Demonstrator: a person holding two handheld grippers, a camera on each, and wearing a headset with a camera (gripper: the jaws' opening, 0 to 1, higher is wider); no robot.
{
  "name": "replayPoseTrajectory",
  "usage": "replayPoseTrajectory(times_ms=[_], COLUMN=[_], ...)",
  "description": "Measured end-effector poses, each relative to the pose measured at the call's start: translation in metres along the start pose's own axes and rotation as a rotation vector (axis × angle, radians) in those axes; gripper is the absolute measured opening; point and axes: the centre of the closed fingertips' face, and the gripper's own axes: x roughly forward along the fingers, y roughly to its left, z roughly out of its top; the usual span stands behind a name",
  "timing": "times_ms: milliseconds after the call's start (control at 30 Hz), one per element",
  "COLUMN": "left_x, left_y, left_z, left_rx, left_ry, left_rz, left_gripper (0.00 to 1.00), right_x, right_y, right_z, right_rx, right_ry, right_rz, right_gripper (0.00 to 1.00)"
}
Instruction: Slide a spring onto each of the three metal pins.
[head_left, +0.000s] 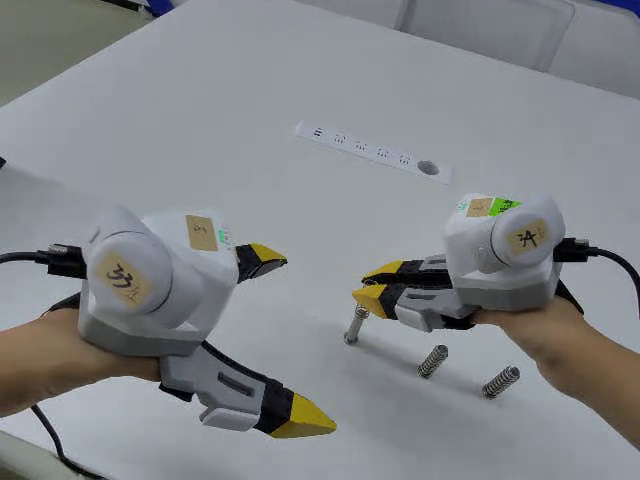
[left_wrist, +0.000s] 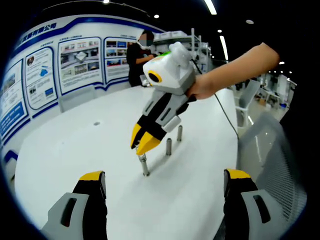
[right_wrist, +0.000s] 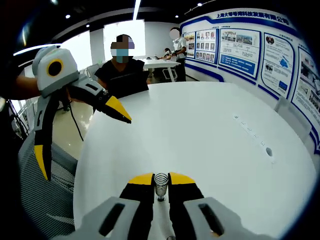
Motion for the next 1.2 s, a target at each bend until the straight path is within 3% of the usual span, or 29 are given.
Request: replayPoseTrajectory(times_ms=[300, 767, 1200], left_x=[-0.002, -0.001, -0.001], left_y=[0.0, -0.001, -0.004], left_z=[-0.005, -0.009, -0.01], left_rx=[-0.003, 0.003, -0.002], left_ry=[0.016, 0.039, 0.044], left_rz=[-0.001, -0.002, -0.011], left_gripper=[0.99, 0.97, 0.96], right_x=[0.009, 0.022, 0.023], right_y=[0.002, 0.005, 0.007], right_z=[-0.011, -0.037, -0.052], right_rx=[0.021, -0.007, -0.02], right_ry=[0.013, 0.09, 0.14], right_rz=[-0.001, -0.018, -0.022], right_gripper=[0.11, 0.11, 0.11])
